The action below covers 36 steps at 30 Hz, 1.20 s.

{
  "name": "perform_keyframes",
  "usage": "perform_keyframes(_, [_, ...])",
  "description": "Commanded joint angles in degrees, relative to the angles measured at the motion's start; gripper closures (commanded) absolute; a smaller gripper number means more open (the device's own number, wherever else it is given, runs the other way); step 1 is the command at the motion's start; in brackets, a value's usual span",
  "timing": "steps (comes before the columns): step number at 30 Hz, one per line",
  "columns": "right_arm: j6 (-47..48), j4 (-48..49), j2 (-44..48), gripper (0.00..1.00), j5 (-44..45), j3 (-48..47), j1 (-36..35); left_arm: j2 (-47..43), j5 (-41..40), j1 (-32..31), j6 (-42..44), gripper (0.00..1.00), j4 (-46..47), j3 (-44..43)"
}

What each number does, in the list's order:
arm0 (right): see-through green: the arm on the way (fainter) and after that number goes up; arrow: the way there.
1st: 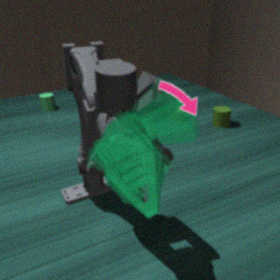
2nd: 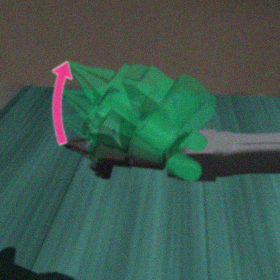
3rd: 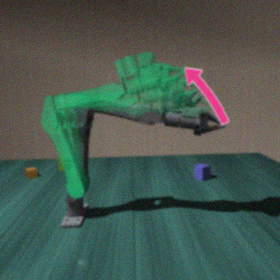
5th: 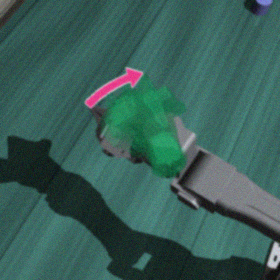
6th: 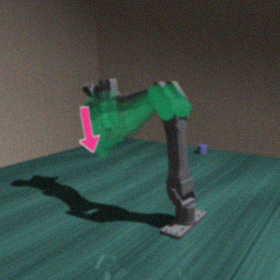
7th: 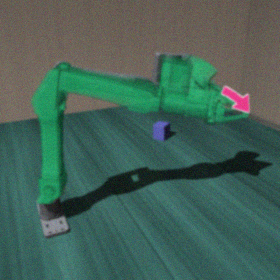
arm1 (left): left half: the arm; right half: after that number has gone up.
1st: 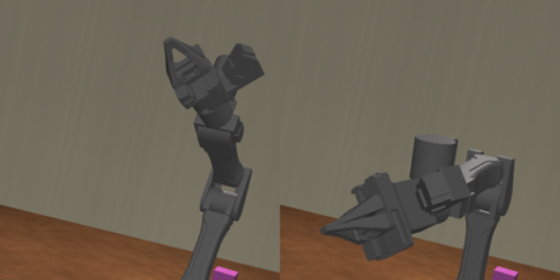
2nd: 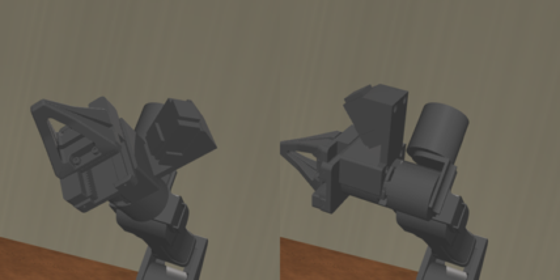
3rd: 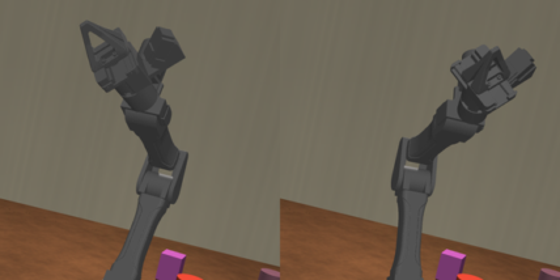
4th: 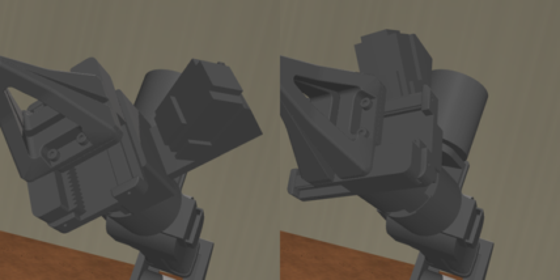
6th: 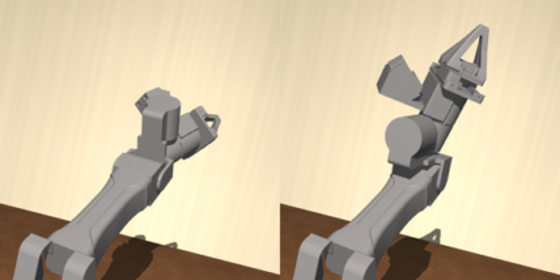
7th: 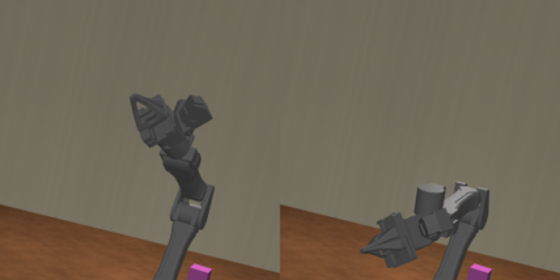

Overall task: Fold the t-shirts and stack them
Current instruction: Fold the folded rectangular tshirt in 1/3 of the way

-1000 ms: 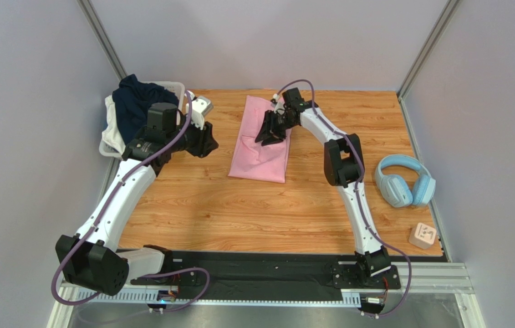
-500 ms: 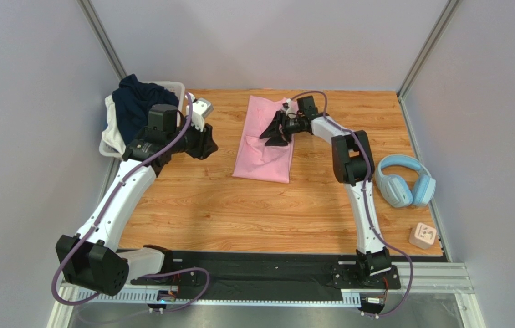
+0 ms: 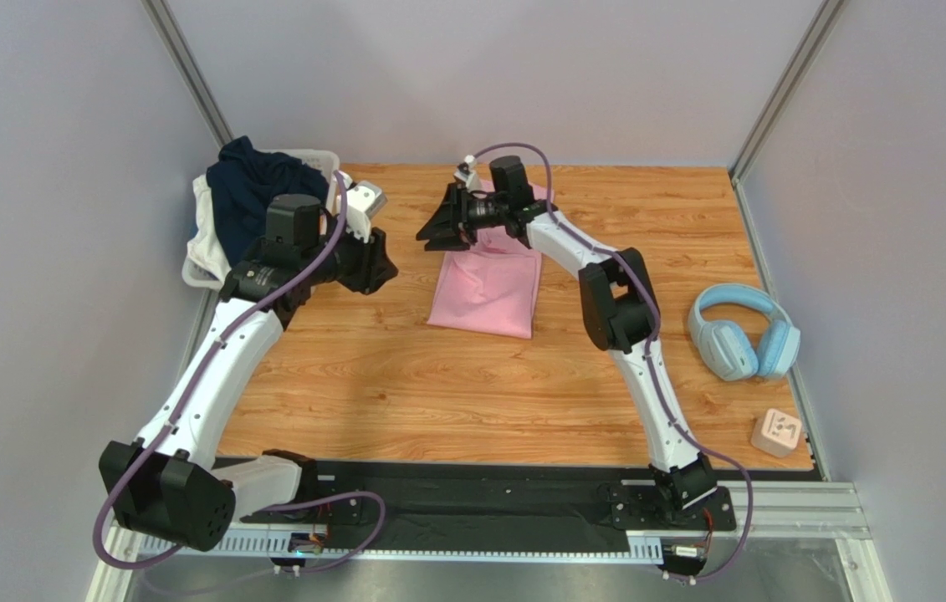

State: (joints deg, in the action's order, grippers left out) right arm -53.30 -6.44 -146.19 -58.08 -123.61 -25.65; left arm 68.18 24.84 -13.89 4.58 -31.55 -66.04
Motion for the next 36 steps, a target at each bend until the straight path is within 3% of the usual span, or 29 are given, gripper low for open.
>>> perform_keyframes(1, [-2.8, 2.2, -5.1, 0.52, -0.1, -0.6, 0.5, -2.0, 0.6, 0.7, 0.4, 0.54, 0.8, 0.1])
perform_keyframes(14, [-1.7, -0.6, -12.0, 0.53, 0.3, -5.5, 2.4, -2.8, 1.6, 1.3, 0.4, 0.54, 0.4, 1.2])
perform_keyframes(19, [1.1, -3.7, -8.7, 0.52, -1.4, -6.7, 2.7, -2.5, 3.0, 1.2, 0.2, 0.54, 0.8, 2.1])
perform_keyframes(22, [2.7, -5.4, -1.7, 0.52, -1.5, -3.1, 3.2, -1.8, 4.2, 1.3, 0.0, 0.54, 1.8, 2.8])
perform_keyframes(27, [8.7, -8.2, 11.2, 0.52, 1.2, 11.3, 5.6, 2.1, 4.6, 1.2, 0.2, 0.54, 4.1, 3.3])
perform_keyframes(31, [10.9, -8.7, 15.6, 0.53, 2.5, 21.2, 7.8, 7.2, 3.4, -0.7, 1.1, 0.53, 6.1, 2.9])
perform_keyframes(36, [11.2, -9.0, 14.9, 0.55, 3.6, 26.7, 9.4, 17.3, 2.5, -4.5, 2.4, 0.54, 3.5, -2.6])
